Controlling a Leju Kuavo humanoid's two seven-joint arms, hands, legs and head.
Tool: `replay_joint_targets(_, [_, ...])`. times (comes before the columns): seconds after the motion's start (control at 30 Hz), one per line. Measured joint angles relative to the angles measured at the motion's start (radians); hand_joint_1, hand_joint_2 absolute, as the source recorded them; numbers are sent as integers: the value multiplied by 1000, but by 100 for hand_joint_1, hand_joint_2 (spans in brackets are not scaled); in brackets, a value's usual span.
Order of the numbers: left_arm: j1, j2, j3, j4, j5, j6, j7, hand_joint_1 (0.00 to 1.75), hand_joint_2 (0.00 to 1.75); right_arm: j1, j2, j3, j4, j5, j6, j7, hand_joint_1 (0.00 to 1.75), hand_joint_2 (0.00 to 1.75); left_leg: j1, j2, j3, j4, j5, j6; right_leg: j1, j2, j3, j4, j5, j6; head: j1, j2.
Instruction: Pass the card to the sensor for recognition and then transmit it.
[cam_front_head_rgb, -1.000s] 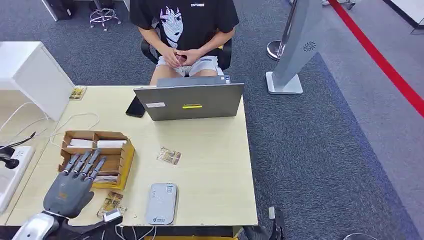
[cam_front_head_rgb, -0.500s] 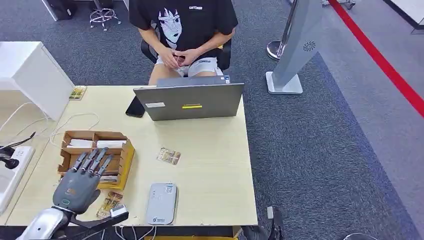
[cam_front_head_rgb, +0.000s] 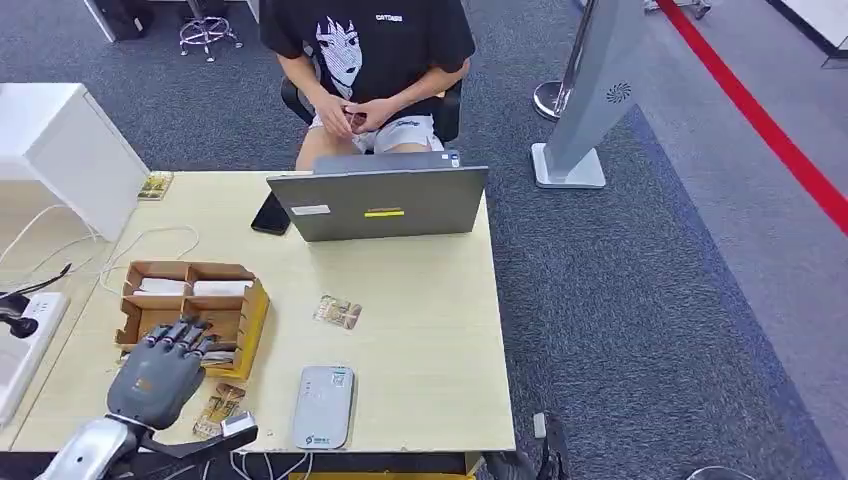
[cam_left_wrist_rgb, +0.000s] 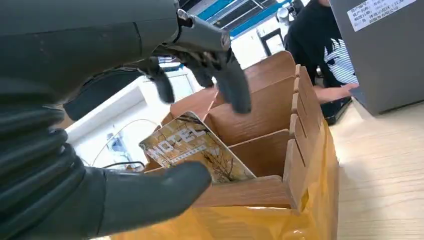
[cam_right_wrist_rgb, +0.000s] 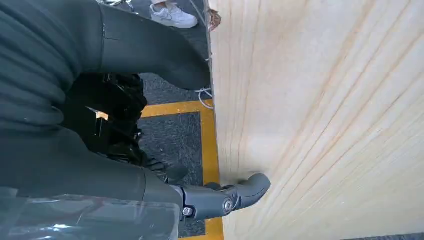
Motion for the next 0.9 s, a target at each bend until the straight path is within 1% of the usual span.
replay_joint_targets(0.3, [12, 10, 0, 0, 13, 3, -1, 175, 175, 0, 0, 0, 0, 0, 0, -1, 0, 175, 0, 0, 0, 0, 0, 0, 0, 0, 0, 0, 0, 0, 0, 0])
replay_joint_targets(0.4, [13, 11, 0, -29, 38, 50, -28, 175, 175, 0, 0, 0, 0, 0, -1, -1, 0, 175, 0, 0, 0, 0, 0, 0, 0, 0, 0, 0, 0, 0, 0, 0])
replay_joint_targets(0.47, [11, 11, 0, -58, 41, 51, -30, 175, 175, 0, 0, 0, 0, 0, -2, -2, 0, 175, 0, 0, 0, 0, 0, 0, 0, 0, 0, 0, 0, 0, 0, 0])
replay_joint_targets(0.53, [11, 10, 0, -77, 40, 65, -39, 175, 175, 0, 0, 0, 0, 0, -2, -2, 0, 175, 0, 0, 0, 0, 0, 0, 0, 0, 0, 0, 0, 0, 0, 0])
replay_joint_targets(0.57, [11, 9, 0, -97, 37, 80, -45, 175, 175, 0, 0, 0, 0, 0, -2, -2, 0, 175, 0, 0, 0, 0, 0, 0, 0, 0, 0, 0, 0, 0, 0, 0])
replay_joint_targets(0.63, [-2, 2, 0, -171, 29, 103, -48, 175, 175, 0, 0, 0, 1, 0, -2, -2, 0, 175, 0, -1, 0, 1, 0, 0, 0, 0, 0, 0, 0, 0, 0, 0])
replay_joint_targets(0.67, [-13, -1, -2, -199, 21, 100, -45, 175, 175, 0, 0, 2, 1, 0, -1, -1, 0, 175, 0, -1, 0, 1, 0, 0, 0, -1, 0, 0, 0, 0, 0, 0])
replay_joint_targets(0.77, [-77, -3, -21, -308, -10, 54, -15, 175, 175, 0, 0, 6, 1, 0, 0, 0, 0, 175, 0, -1, 0, 1, 0, 0, 0, -1, 0, 0, 0, 0, 0, 0])
replay_joint_targets(0.83, [-104, -6, -30, -353, -15, 39, -10, 175, 175, 0, 0, 8, 1, 0, 0, 0, 0, 175, 0, 0, 0, 1, 0, 0, 0, 0, 0, 0, 1, 0, 0, 0])
replay_joint_targets(0.9, [-115, -6, -35, -382, -16, 39, -7, 175, 175, 0, 0, 9, 1, 0, 0, 1, 0, 175, 0, 0, 0, 1, 0, 0, 0, 0, 0, 0, 1, 0, 0, 0])
